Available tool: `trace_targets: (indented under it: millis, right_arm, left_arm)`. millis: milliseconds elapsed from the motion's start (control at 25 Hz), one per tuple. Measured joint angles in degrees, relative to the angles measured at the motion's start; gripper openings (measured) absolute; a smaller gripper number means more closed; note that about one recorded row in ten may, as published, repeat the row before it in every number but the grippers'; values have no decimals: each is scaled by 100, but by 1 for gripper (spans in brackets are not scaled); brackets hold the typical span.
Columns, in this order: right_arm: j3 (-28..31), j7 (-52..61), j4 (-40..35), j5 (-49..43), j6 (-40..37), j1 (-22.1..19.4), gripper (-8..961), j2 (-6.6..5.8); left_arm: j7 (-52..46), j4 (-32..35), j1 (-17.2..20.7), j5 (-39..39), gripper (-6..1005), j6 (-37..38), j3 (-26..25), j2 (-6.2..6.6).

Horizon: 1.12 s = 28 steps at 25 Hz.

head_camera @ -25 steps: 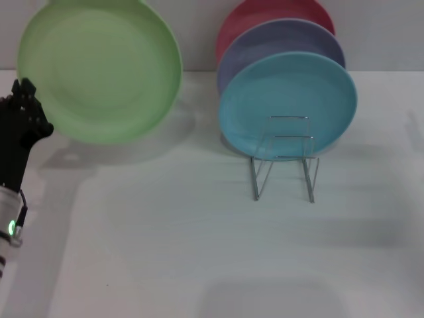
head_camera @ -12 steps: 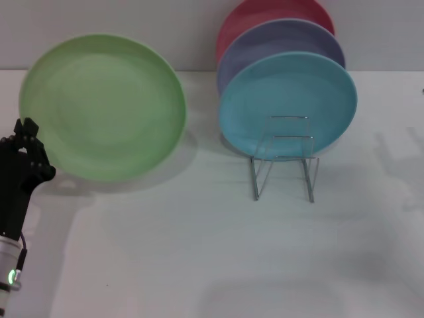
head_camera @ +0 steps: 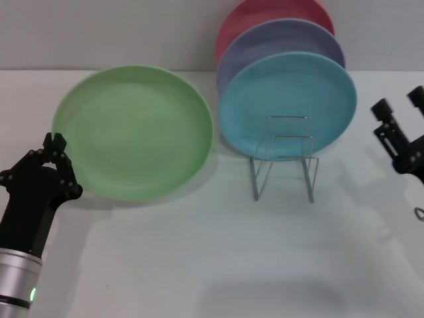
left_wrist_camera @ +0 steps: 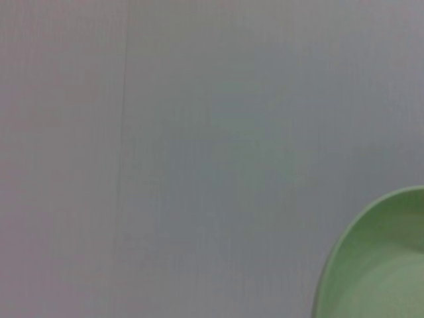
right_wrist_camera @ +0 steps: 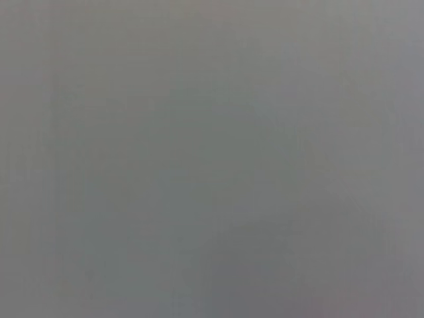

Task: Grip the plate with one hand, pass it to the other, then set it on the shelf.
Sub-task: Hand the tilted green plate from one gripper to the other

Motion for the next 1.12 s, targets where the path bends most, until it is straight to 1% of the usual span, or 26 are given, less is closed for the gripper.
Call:
trace_targets:
  millis: [80,240,280,320,440,480,520,640,680,760,880,1120]
  right_arm:
    - [-271,-27,93,0,56,52,694,5]
    - [-501,-35,206,0,180,157,694,6]
    - [-573,-37,257,0,259,210,694,7]
    - [-630,-38,296,0,319,250,694,7]
    - [-794,-46,423,0,528,412,694,7]
    - [-869,-51,496,-32,702,535,694,7]
    - [-869,-51,496,-32,702,535,693,7]
    - [-903,-58,636,-147,996,686,693,7]
    - [-900,-66,732,-235,1205,800,693,8]
    - [-899,-73,771,-270,1290,847,693,9]
    - [-896,-201,1008,-361,1598,1055,685,10]
    - [-860,-631,1383,-373,1956,1217,670,-4]
  left_arm:
    - [60,-12,16,-122,32,94,93,-3]
    - [184,-98,50,-339,32,187,256,-6]
    - [471,-251,72,-703,33,287,540,-5]
    - [471,-251,72,-703,33,287,540,-5]
    - [1002,-515,78,-1296,33,412,994,-7]
    - [1331,-680,78,-1611,33,485,1222,-7]
    - [1331,-680,78,-1611,33,485,1222,-7]
    - [1680,-896,77,-1927,33,568,1451,-6]
    - [1895,-1015,82,-2079,33,610,1556,-6]
    - [1981,-1064,85,-2148,34,631,1606,-6]
    - [2164,-1187,92,-2349,34,726,1732,-6]
    - [2306,-1239,119,-2432,34,752,1810,-6]
